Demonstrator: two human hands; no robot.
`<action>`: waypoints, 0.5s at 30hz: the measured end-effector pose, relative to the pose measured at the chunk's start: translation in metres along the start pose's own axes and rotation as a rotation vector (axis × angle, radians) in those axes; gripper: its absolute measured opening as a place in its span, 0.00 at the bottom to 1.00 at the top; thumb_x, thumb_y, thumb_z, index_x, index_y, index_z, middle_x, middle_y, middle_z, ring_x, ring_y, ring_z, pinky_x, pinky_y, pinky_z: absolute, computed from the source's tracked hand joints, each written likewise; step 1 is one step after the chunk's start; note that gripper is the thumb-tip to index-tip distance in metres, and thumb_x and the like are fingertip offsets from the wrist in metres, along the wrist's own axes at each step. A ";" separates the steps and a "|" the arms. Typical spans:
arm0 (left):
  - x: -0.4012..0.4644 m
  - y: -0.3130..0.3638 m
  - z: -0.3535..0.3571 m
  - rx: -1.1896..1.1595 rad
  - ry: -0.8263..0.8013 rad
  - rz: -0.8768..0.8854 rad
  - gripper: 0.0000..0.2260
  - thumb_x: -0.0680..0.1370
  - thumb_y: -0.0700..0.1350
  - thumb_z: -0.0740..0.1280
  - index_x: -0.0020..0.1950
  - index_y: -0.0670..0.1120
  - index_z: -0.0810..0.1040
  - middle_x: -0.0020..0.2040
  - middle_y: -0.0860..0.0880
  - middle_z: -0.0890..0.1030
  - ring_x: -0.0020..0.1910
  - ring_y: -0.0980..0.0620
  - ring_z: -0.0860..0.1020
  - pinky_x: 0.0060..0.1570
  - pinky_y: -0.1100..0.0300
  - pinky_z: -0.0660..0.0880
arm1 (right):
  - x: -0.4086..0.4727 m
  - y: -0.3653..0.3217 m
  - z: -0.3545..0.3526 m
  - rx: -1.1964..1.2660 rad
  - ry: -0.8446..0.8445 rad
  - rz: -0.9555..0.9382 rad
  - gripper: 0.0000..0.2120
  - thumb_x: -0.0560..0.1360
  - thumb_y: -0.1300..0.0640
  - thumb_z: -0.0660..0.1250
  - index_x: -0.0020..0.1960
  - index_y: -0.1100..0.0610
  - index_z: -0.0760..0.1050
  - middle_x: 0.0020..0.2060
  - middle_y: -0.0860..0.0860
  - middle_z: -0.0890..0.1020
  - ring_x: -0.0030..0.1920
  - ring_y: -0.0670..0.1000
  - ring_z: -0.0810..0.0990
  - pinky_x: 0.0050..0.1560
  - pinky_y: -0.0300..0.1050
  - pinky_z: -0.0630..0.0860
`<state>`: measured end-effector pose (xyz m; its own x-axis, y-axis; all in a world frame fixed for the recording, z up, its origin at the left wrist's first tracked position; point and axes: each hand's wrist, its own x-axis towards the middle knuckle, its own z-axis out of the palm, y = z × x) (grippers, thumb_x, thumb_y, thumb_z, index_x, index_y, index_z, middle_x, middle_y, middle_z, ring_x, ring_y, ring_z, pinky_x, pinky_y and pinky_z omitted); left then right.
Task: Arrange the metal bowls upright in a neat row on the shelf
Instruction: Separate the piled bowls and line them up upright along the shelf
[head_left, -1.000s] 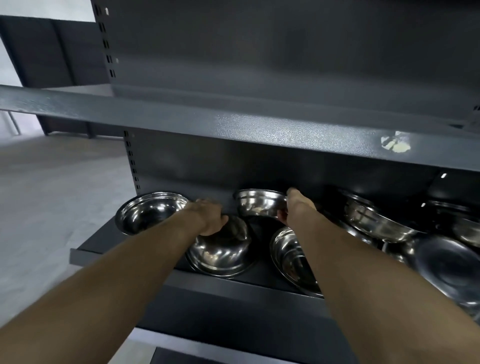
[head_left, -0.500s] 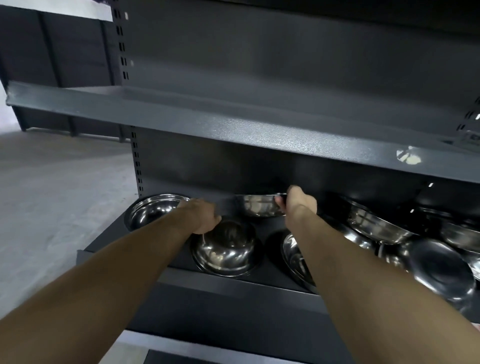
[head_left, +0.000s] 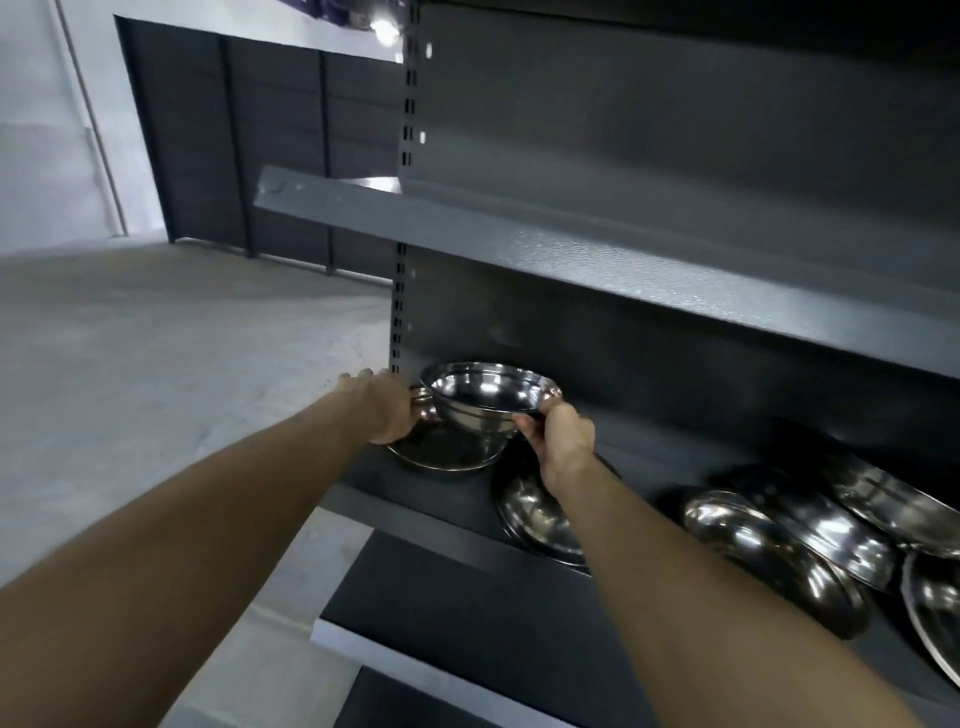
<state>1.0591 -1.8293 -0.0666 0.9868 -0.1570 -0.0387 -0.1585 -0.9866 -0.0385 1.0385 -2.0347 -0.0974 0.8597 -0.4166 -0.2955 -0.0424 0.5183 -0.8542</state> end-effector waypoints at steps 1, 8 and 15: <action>-0.001 -0.007 0.002 -0.002 -0.003 -0.010 0.23 0.83 0.56 0.53 0.71 0.44 0.67 0.69 0.43 0.73 0.68 0.41 0.71 0.66 0.46 0.67 | -0.001 0.007 0.006 -0.016 -0.011 0.019 0.07 0.77 0.68 0.64 0.54 0.67 0.74 0.44 0.57 0.80 0.31 0.51 0.82 0.34 0.38 0.83; -0.004 -0.036 0.015 -0.015 -0.027 -0.019 0.23 0.83 0.56 0.54 0.73 0.45 0.67 0.70 0.43 0.71 0.69 0.42 0.70 0.66 0.46 0.67 | -0.009 0.047 0.032 -0.103 -0.038 0.101 0.07 0.78 0.67 0.63 0.55 0.63 0.69 0.47 0.57 0.78 0.37 0.51 0.84 0.34 0.36 0.83; 0.000 -0.035 0.024 -0.024 -0.045 0.017 0.24 0.83 0.56 0.53 0.76 0.46 0.64 0.71 0.43 0.71 0.70 0.41 0.68 0.67 0.47 0.66 | 0.000 0.063 0.029 -0.291 0.013 0.046 0.05 0.77 0.68 0.63 0.51 0.62 0.71 0.48 0.56 0.82 0.34 0.51 0.85 0.46 0.42 0.82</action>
<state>1.0635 -1.7935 -0.0894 0.9815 -0.1724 -0.0837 -0.1741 -0.9846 -0.0137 1.0505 -1.9804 -0.1391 0.8469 -0.4081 -0.3410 -0.2276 0.3014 -0.9259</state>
